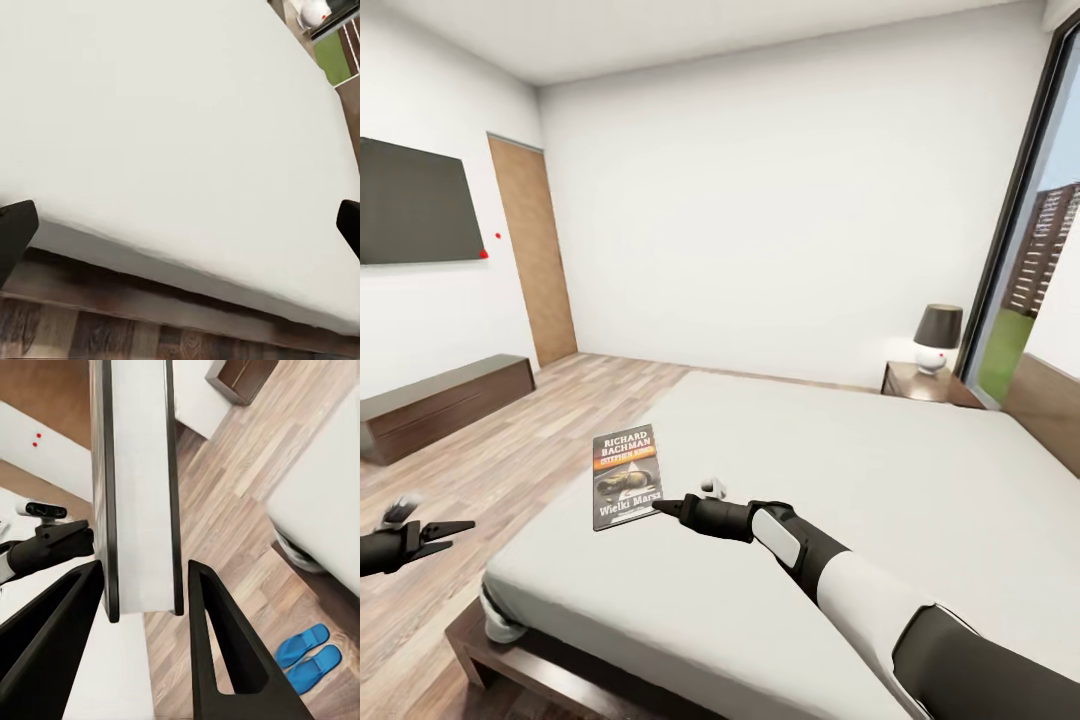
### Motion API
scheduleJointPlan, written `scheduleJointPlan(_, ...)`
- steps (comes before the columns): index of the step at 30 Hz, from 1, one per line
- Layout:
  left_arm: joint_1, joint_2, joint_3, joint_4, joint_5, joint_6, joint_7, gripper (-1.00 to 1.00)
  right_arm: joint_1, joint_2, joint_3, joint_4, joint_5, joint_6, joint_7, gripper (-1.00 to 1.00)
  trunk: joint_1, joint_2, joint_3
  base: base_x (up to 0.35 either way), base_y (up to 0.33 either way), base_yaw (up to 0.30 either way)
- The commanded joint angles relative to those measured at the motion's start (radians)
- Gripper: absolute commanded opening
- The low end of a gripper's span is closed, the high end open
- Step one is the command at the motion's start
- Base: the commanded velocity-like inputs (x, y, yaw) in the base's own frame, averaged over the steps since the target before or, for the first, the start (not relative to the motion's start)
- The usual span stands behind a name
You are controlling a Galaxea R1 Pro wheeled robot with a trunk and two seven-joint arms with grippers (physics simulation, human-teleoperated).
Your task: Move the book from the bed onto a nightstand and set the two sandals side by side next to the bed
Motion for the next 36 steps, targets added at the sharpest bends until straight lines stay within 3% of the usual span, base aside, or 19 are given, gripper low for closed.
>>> scheduleJointPlan(1,-0.001,0.000,0.008,0.000,-0.009,0.010,-0.004,1.00,-0.001,0.000,0.002,0.001,-0.013,0.006,0.002,-1.00,0.000,-0.001,-0.001,0.000,0.000,0.261)
scheduleJointPlan(16,0.000,-0.001,0.008,0.000,-0.009,0.010,-0.003,1.00,-0.002,0.000,0.002,0.001,-0.013,0.005,0.002,-1.00,0.000,-0.001,-0.001,0.000,0.000,0.261)
scheduleJointPlan(36,0.035,-0.042,0.008,0.000,-0.009,0.007,0.005,1.00,-0.001,0.000,0.001,0.001,-0.013,0.005,0.002,-1.00,0.000,-0.001,-0.001,0.000,0.000,0.261)
